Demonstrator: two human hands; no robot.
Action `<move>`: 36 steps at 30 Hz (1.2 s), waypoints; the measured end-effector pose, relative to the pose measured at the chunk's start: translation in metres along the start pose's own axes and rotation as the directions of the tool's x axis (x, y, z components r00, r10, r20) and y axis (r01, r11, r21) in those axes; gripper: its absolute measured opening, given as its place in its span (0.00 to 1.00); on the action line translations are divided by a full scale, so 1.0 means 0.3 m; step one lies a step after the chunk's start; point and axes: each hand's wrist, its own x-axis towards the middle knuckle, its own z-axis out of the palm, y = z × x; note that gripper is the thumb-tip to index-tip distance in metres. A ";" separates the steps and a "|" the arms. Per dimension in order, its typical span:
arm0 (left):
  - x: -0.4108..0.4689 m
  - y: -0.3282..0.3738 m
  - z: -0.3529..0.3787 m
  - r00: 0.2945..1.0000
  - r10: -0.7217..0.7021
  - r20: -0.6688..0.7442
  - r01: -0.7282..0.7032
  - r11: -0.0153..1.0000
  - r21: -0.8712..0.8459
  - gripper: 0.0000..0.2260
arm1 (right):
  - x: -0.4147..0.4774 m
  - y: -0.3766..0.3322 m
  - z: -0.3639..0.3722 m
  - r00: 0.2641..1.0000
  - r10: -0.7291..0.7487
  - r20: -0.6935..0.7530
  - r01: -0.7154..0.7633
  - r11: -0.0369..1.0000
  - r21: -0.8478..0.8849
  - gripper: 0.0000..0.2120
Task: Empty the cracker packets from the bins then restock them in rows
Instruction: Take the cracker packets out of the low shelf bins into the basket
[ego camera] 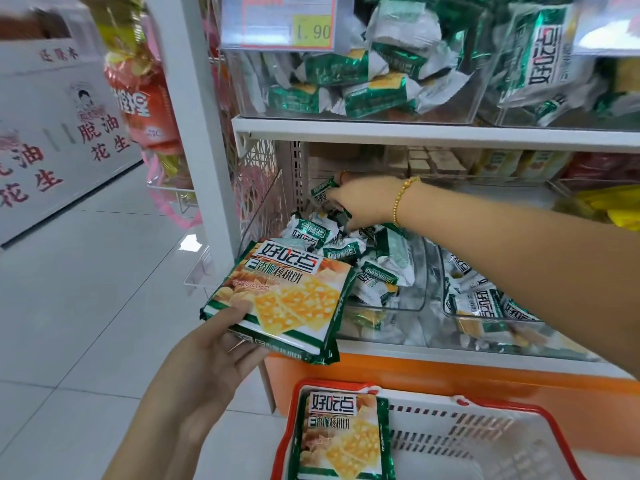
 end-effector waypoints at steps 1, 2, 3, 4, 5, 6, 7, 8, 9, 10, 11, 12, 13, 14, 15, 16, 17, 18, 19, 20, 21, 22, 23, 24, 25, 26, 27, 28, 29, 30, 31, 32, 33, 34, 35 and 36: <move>0.000 -0.001 0.002 1.000 0.000 0.004 0.000 1.000 -0.005 0.17 | -0.002 -0.001 0.014 0.997 0.023 -0.068 -0.022 0.999 0.027 0.22; 0.003 -0.004 0.004 1.000 0.001 0.005 -0.001 1.000 -0.007 0.17 | 0.000 -0.003 0.027 0.991 0.056 -0.125 -0.048 0.997 0.067 0.21; 0.003 -0.007 0.008 1.000 0.002 0.007 -0.002 1.000 -0.009 0.17 | 0.002 -0.006 0.036 0.981 0.082 -0.176 -0.065 0.993 0.098 0.22; 0.004 -0.010 0.012 1.000 0.003 0.008 -0.003 1.000 -0.012 0.17 | 0.000 -0.014 0.040 0.969 0.096 -0.226 -0.072 0.991 0.113 0.23; 0.003 -0.014 0.017 1.000 0.004 0.005 -0.004 1.000 -0.014 0.17 | -0.005 -0.026 0.037 0.953 0.100 -0.287 -0.067 0.990 0.123 0.23; 0.003 -0.019 0.021 1.000 0.006 -0.001 -0.006 1.000 -0.014 0.16 | -0.014 -0.041 0.028 0.934 0.093 -0.346 -0.054 0.991 0.122 0.22; 0.003 -0.023 0.024 1.000 0.008 -0.007 -0.008 1.000 -0.017 0.15 | -0.026 -0.057 0.016 0.914 0.070 -0.399 -0.032 0.994 0.101 0.21; 0.002 -0.028 0.027 1.000 0.010 -0.010 -0.010 1.000 -0.025 0.13 | -0.040 -0.075 0.006 0.895 0.033 -0.445 -0.005 0.998 0.064 0.20; 0.001 -0.032 0.030 1.000 0.013 -0.012 -0.013 0.999 -0.034 0.12 | -0.057 -0.090 -0.001 0.870 -0.014 -0.494 0.023 1.000 0.014 0.21; 0.003 -0.037 0.032 1.000 0.017 -0.016 -0.018 0.999 -0.040 0.11 | -0.080 -0.104 -0.008 0.834 -0.063 -0.548 0.051 0.998 -0.036 0.23; 0.002 -0.043 0.035 1.000 0.021 -0.022 -0.022 0.999 -0.044 0.11 | -0.104 -0.112 -0.010 0.793 -0.109 -0.600 0.071 0.994 -0.087 0.24; 0.000 -0.048 0.038 0.999 0.027 -0.025 -0.028 0.999 -0.045 0.10 | -0.131 -0.120 -0.012 0.742 -0.138 -0.656 0.077 0.990 -0.122 0.25; -0.001 -0.053 0.039 0.999 0.039 -0.027 -0.040 0.998 -0.040 0.10 | -0.161 -0.127 -0.016 0.700 -0.153 -0.697 0.068 0.987 -0.148 0.25; 0.000 -0.057 0.040 0.998 0.059 -0.029 -0.060 0.998 -0.024 0.11 | -0.194 -0.132 -0.020 0.668 -0.169 -0.725 0.061 0.983 -0.173 0.24; -0.003 -0.060 0.043 0.996 0.080 -0.029 -0.080 0.997 -0.008 0.13 | -0.232 -0.140 -0.023 0.648 -0.187 -0.739 0.065 0.979 -0.191 0.22; -0.007 -0.063 0.045 0.995 0.099 -0.025 -0.099 0.995 0.008 0.15 | -0.273 -0.147 -0.024 0.628 -0.214 -0.748 0.090 0.975 -0.203 0.20; -0.012 -0.065 0.048 0.994 0.111 -0.015 -0.111 0.994 0.014 0.16 | -0.321 -0.156 -0.027 0.615 -0.242 -0.750 0.127 0.970 -0.208 0.20; -0.017 -0.067 0.051 0.993 0.116 -0.001 -0.116 0.993 0.011 0.16 | -0.369 -0.163 -0.027 0.608 -0.258 -0.751 0.170 0.966 -0.195 0.20; -0.023 -0.072 0.053 0.993 0.114 0.008 -0.114 0.993 -0.001 0.15 | -0.417 -0.170 -0.030 0.613 -0.256 -0.747 0.218 0.964 -0.152 0.20; -0.028 -0.077 0.052 0.994 0.112 0.014 -0.112 0.994 -0.008 0.15 | -0.463 -0.175 -0.038 0.628 -0.236 -0.741 0.271 0.960 -0.075 0.21; -0.034 -0.084 0.052 0.994 0.110 0.019 -0.110 0.994 -0.001 0.15 | -0.505 -0.174 -0.049 0.651 -0.199 -0.732 0.321 0.947 0.028 0.19; -0.037 -0.092 0.049 0.993 0.115 0.025 -0.116 0.993 0.022 0.15 | -0.539 -0.166 -0.062 0.675 -0.156 -0.722 0.359 0.923 0.137 0.17; -0.041 -0.100 0.050 0.992 0.122 0.026 -0.123 0.991 0.051 0.16 | -0.567 -0.150 -0.080 0.698 -0.109 -0.708 0.383 0.892 0.240 0.15; -0.048 -0.110 0.050 0.992 0.126 0.022 -0.127 0.989 0.082 0.15 | -0.588 -0.130 -0.098 0.726 -0.054 -0.686 0.386 0.857 0.341 0.14; -0.054 -0.120 0.050 0.993 0.120 0.018 -0.121 0.987 0.101 0.13 | -0.602 -0.104 -0.114 0.758 0.009 -0.653 0.367 0.821 0.437 0.14; -0.060 -0.131 0.050 0.995 0.100 0.020 -0.101 0.989 0.108 0.10 | -0.612 -0.074 -0.129 0.789 0.065 -0.611 0.334 0.790 0.515 0.14; -0.067 -0.143 0.051 0.997 0.066 0.025 -0.069 0.991 0.114 0.08 | -0.619 -0.043 -0.138 0.823 0.102 -0.558 0.293 0.766 0.572 0.14; -0.075 -0.153 0.051 0.999 0.026 0.030 -0.030 0.990 0.136 0.07 | -0.624 -0.015 -0.141 0.858 0.130 -0.498 0.246 0.746 0.618 0.14; -0.085 -0.165 0.049 0.999 -0.015 0.038 0.008 0.985 0.171 0.09 | -0.633 0.012 -0.139 0.886 0.155 -0.437 0.199 0.722 0.662 0.14; -0.094 -0.175 0.045 0.997 -0.057 0.048 0.046 0.976 0.213 0.13 | -0.645 0.036 -0.135 0.909 0.177 -0.377 0.160 0.688 0.708 0.14; -0.103 -0.185 0.037 0.994 -0.099 0.054 0.082 0.964 0.253 0.17 | -0.657 0.054 -0.131 0.927 0.195 -0.320 0.123 0.648 0.752 0.13; -0.114 -0.195 0.030 0.989 -0.136 0.055 0.114 0.950 0.292 0.20 | -0.672 0.068 -0.125 0.941 0.207 -0.269 0.090 0.611 0.786 0.12; -0.124 -0.204 0.024 0.984 -0.171 0.056 0.143 0.932 0.333 0.23 | -0.686 0.078 -0.116 0.952 0.202 -0.231 0.069 0.594 0.802 0.12; -0.136 -0.214 0.022 0.976 -0.209 0.061 0.172 0.912 0.373 0.26 | -0.698 0.087 -0.103 0.964 0.177 -0.200 0.053 0.605 0.794 0.12; -0.147 -0.227 0.021 0.968 -0.241 0.069 0.194 0.895 0.402 0.29 | -0.707 0.090 -0.089 0.977 0.141 -0.157 0.033 0.631 0.775 0.13; -0.157 -0.243 0.017 0.962 -0.262 0.074 0.209 0.887 0.411 0.32 | -0.712 0.088 -0.077 0.989 0.111 -0.100 0.004 0.651 0.759 0.13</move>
